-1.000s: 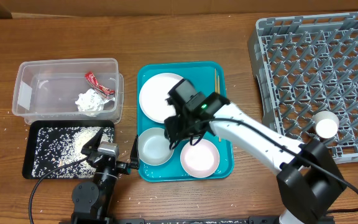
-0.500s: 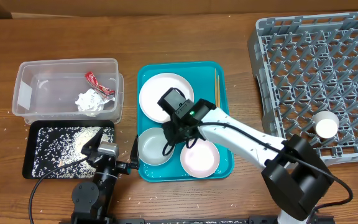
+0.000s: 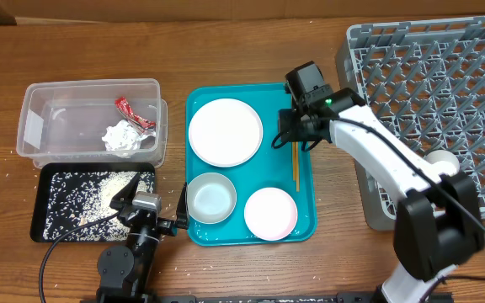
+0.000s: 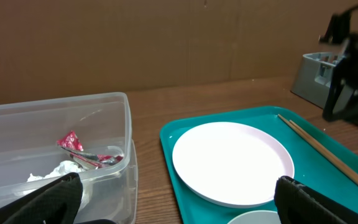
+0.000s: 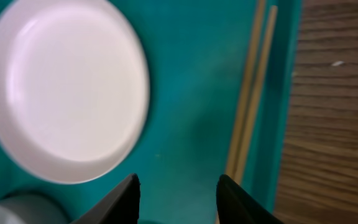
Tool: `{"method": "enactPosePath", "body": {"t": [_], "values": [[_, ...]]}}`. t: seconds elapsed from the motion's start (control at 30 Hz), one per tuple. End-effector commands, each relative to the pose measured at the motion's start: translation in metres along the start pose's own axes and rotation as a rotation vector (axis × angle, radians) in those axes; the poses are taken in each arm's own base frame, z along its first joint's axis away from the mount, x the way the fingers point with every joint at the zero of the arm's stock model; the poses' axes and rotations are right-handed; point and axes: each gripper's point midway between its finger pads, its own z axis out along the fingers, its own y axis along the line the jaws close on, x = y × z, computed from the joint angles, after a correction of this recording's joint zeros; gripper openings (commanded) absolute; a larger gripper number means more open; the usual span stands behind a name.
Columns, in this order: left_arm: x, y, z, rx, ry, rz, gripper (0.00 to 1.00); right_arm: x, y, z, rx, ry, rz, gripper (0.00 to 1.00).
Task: Sort waste into correct bins and load items into the dishwasher
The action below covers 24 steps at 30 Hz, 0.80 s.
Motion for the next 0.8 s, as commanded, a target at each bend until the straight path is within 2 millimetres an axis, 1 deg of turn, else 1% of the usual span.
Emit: {"method": "enactPosePath", "body": {"t": [0.0, 0.13, 0.23, 0.4, 0.47, 0.5, 0.53, 0.57, 0.63, 0.73, 0.77], "values": [[0.000, 0.000, 0.000, 0.000, -0.006, 0.012, 1.00, 0.010, -0.016, 0.038, 0.060, 0.071, 0.006, 0.41], [0.000, 0.000, 0.000, 0.000, -0.006, 0.012, 1.00, 0.017, -0.020, 0.061, 0.073, 0.106, 0.007, 0.39], [0.000, 0.000, 0.000, 0.000, -0.006, 0.012, 1.00, 0.022, -0.023, 0.071, 0.082, 0.129, 0.010, 0.39], [0.000, 0.000, 0.000, 0.000, -0.006, 0.012, 1.00, 0.027, -0.026, 0.079, 0.089, 0.154, 0.013, 0.39], [0.000, 0.000, 0.000, 0.000, -0.006, 0.012, 1.00, 0.031, -0.021, 0.081, 0.068, 0.170, 0.013, 0.37], [0.000, 0.000, 0.000, 0.000, -0.006, 0.012, 1.00, 0.035, -0.013, 0.081, 0.022, 0.190, 0.015, 0.26], [0.000, 0.000, 0.000, 0.000, -0.006, 0.012, 1.00, 0.035, -0.011, 0.081, 0.011, 0.192, 0.016, 0.21], [0.000, 0.000, 0.000, 0.000, -0.006, 0.012, 1.00, 0.034, -0.009, 0.080, 0.003, 0.192, 0.017, 0.11], [0.000, 0.000, 0.000, 0.000, -0.005, 0.012, 1.00, 0.033, -0.009, 0.078, 0.006, 0.195, 0.033, 0.04], [0.000, 0.000, 0.000, 0.000, -0.006, 0.012, 1.00, 0.024, -0.004, 0.066, 0.003, 0.186, 0.039, 0.04], [0.000, 0.000, 0.000, 0.000, -0.006, 0.012, 1.00, 0.019, -0.002, 0.059, 0.001, 0.179, 0.038, 0.04]]}}
